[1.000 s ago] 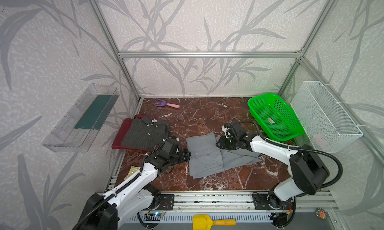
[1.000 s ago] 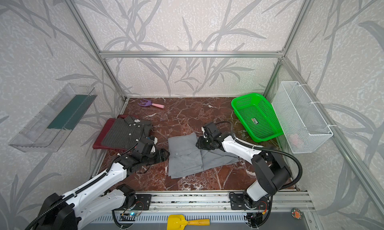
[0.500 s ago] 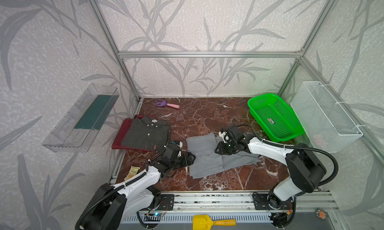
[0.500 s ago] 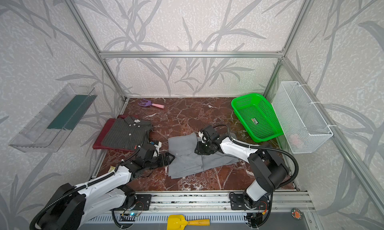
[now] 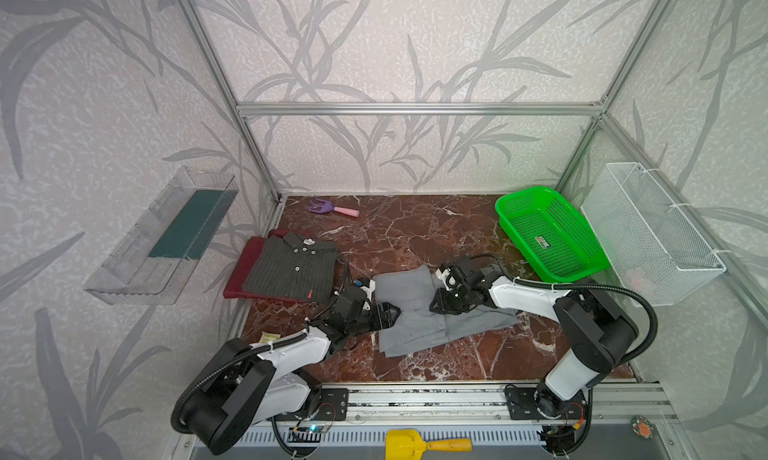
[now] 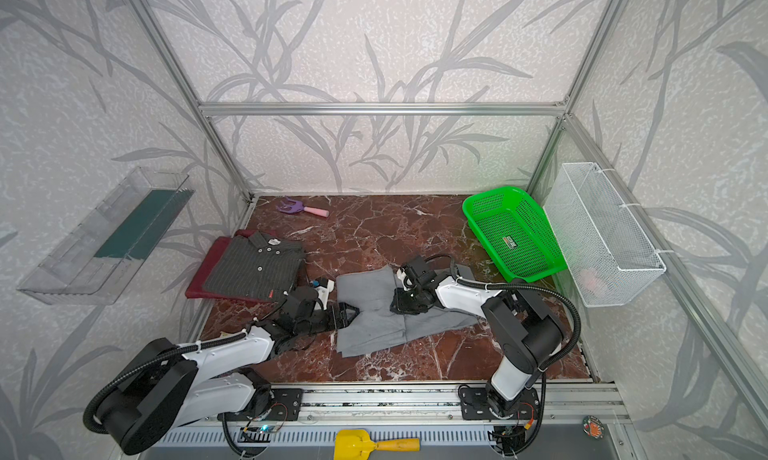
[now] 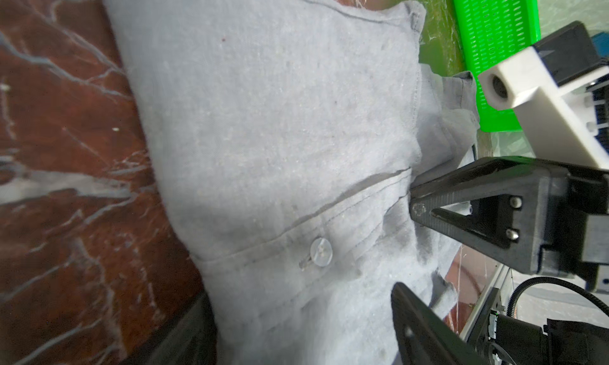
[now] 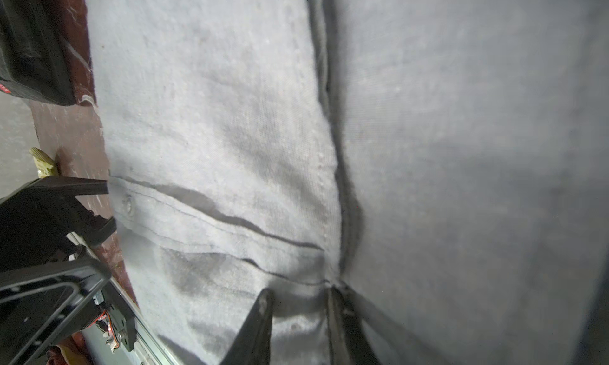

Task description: Fold and stack the long sleeve shirts

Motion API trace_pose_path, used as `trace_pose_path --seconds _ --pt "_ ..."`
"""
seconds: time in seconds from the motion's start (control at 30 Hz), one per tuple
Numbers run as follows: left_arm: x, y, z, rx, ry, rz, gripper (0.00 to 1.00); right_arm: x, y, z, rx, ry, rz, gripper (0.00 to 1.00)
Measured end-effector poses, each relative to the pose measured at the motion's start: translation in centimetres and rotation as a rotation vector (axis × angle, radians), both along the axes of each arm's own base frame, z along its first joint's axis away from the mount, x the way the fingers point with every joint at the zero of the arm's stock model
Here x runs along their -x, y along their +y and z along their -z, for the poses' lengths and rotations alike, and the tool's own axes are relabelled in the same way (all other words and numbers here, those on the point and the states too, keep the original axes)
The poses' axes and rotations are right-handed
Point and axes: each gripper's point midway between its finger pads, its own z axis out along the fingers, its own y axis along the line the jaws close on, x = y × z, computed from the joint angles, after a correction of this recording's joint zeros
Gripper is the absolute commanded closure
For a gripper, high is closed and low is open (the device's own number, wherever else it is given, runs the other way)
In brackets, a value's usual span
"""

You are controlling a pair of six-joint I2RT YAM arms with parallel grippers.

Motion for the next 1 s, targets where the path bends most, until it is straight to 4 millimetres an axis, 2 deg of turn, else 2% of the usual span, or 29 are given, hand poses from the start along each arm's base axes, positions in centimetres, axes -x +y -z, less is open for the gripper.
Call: trace_pose_path --seconds 0.17,0.33,0.53,0.77,0.9,1.0 --pt "-0.4 -0.6 0.2 0.026 -0.008 -0.002 0.30 0.0 0.2 0.1 -0.005 -0.004 -0.002 0.71" --pt "-0.3 -0.5 0.7 0.024 0.007 -0.012 0.51 0.1 0.4 0.1 -0.003 -0.009 -0.006 0.72" --pt "0.0 -0.2 1.3 0.007 0.032 -0.023 0.68 0.4 0.8 0.1 0.001 -0.017 -0.017 0.72" --pt "0.0 0.0 1.4 -0.020 0.069 -0.033 1.00 1.3 1.6 0.1 -0.002 -0.004 -0.028 0.72" --pt "-0.4 0.6 0.4 -0.068 0.066 -0.054 1.00 1.5 1.7 -0.7 -0.008 -0.012 -0.029 0.72" --pt "-0.7 1.6 -1.4 -0.116 0.049 -0.090 1.00 1.6 1.2 -2.4 -0.018 -0.034 -0.019 0.70"
